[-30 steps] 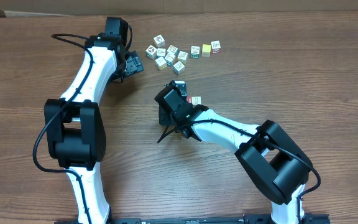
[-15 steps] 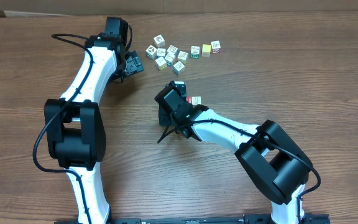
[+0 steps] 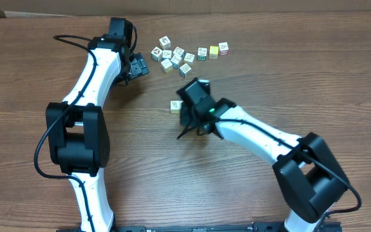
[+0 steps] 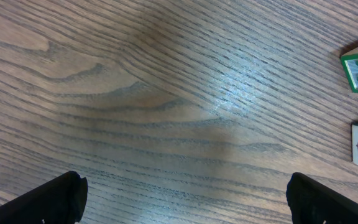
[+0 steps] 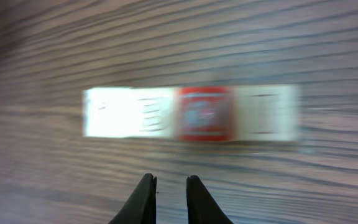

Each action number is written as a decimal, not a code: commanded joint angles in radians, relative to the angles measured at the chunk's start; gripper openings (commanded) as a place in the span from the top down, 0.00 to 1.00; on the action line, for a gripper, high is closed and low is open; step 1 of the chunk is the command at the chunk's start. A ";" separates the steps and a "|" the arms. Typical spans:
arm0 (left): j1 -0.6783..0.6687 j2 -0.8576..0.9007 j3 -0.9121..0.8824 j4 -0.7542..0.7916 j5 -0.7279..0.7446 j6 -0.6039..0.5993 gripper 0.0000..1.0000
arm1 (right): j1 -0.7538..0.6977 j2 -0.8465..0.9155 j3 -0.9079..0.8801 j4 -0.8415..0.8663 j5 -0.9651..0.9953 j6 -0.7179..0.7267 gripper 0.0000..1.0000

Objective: Form a horizontal line

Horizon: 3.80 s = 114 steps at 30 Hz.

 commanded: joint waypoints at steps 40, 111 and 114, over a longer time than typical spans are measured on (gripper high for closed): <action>-0.013 0.002 0.020 -0.002 0.005 0.009 0.00 | -0.426 -0.026 0.166 -0.168 0.028 -0.076 0.78; -0.242 0.002 -0.023 -0.167 0.037 0.044 0.96 | -0.769 -0.026 0.165 -0.343 0.083 -0.082 0.00; -0.235 0.003 -0.030 -0.154 0.034 0.060 0.96 | -0.769 -0.026 0.165 -0.343 0.083 -0.082 0.00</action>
